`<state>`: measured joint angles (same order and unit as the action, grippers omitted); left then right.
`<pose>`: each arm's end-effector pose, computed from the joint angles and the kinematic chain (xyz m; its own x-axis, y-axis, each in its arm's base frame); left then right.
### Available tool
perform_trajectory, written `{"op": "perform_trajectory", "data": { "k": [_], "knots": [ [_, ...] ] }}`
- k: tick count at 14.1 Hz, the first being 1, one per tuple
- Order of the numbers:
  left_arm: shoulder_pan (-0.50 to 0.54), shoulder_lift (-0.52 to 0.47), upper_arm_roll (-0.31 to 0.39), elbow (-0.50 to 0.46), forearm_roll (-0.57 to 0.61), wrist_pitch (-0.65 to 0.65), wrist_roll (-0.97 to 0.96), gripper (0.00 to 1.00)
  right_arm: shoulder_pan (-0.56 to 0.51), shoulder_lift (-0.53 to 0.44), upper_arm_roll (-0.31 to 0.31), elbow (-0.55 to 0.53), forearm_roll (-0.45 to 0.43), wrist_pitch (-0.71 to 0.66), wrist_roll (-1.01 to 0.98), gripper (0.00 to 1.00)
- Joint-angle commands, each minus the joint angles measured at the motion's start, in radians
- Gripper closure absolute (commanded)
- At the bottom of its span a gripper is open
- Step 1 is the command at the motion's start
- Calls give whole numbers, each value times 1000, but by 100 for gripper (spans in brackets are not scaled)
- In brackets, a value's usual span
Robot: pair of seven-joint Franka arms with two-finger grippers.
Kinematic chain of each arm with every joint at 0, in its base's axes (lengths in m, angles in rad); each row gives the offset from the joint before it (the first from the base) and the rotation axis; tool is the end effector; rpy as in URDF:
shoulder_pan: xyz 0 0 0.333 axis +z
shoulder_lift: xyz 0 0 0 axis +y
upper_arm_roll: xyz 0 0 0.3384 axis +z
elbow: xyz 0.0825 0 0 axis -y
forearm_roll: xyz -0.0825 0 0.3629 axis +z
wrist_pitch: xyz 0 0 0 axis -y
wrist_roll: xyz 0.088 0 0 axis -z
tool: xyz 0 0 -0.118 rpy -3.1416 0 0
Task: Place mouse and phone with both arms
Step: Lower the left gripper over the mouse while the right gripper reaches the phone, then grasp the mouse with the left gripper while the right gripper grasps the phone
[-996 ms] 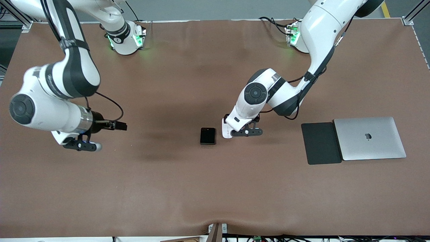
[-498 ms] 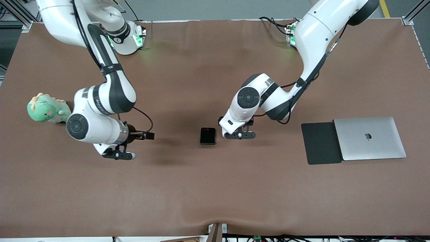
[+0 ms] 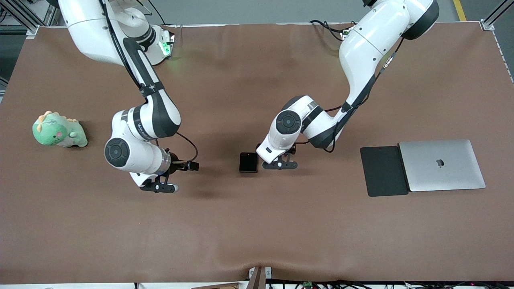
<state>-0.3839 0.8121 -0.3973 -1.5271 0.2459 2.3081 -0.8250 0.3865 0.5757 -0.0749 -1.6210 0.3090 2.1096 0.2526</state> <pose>0.5440 -0.4579 0.2242 0.9990 -0.0035 -0.0444 0.0007 -0.9954 0.0962 0.6348 0.2297 0.3033 0.9852 -0.0867 -0.1477 -0.1125 -0.9779 -0.1763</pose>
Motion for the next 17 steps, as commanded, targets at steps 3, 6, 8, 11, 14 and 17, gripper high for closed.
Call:
{"op": "perform_trajectory", "data": {
  "k": [3,6,8,11,14,17],
  "knots": [
    [-13,21,11,24,29,10,-14,0,34,7,-11,10,-37,41,-77,0],
    [-16,28,11,24,29,23,-16,2,37,16,-11,9,-37,49,-122,0],
    [-21,36,11,24,27,31,-16,4,41,23,-9,7,-37,62,-121,0],
    [-23,41,12,22,35,33,-16,17,55,35,-9,-16,-36,125,-110,0],
    [-23,47,15,19,43,33,-16,20,92,58,-11,-5,-40,145,-1,0],
    [-27,56,15,22,41,33,-17,21,126,72,-13,1,-44,155,13,0]
  ]
}}
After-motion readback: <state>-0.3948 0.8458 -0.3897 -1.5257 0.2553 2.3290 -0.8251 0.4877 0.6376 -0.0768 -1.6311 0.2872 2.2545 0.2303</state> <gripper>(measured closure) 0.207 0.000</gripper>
